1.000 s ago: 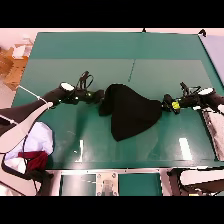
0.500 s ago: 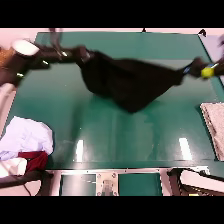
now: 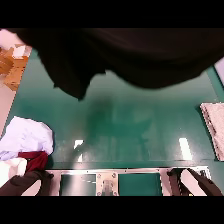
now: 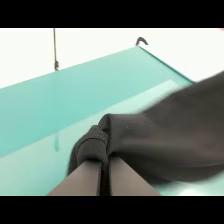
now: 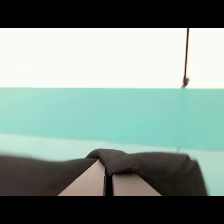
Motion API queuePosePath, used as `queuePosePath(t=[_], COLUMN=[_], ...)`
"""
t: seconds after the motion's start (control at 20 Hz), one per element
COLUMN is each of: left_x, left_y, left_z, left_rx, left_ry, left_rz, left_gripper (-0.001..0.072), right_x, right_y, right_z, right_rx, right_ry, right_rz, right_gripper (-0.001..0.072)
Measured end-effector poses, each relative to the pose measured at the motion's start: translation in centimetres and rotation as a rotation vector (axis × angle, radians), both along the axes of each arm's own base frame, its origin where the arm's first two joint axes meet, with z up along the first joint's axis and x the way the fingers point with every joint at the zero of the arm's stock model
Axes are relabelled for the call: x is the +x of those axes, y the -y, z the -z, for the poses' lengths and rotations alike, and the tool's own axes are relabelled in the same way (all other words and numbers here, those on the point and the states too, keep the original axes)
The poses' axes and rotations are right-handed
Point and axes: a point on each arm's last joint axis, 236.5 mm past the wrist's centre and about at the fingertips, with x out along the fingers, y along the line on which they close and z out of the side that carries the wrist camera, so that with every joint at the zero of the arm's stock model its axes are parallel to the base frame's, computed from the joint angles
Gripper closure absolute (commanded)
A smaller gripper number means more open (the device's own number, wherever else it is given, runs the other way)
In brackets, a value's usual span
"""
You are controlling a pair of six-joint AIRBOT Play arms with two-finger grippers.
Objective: Fold the shirts.
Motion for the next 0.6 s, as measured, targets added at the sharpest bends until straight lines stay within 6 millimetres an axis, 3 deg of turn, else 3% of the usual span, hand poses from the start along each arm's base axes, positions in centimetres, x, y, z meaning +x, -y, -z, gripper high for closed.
queuePosePath(t=[0.15,0.25,0.35,0.6], left_x=[-0.3,0.8,2.4,6.9], left_y=[-0.5,-0.6,-0.5,-1.1], left_z=[2.5,6.4,12.4,31.7], left_rx=[0.054,0.084,0.116,0.189], left_ry=[-0.065,-0.163,-0.304,-0.652], left_rz=[-0.012,-0.014,-0.01,-0.043], left_gripper=[0.068,0.068,0.0679,0.0679], right_x=[-0.2,1.0,2.9,8.3], right_y=[0.2,0.6,0.7,0.5], right_z=[1.3,5.1,11.3,32.8], right_rx=[0.006,0.048,0.107,0.269], right_ry=[-0.025,-0.111,-0.235,-0.57], right_rz=[0.013,0.009,-0.011,0.041], right_gripper=[0.0694,0.0693,0.0693,0.0693])
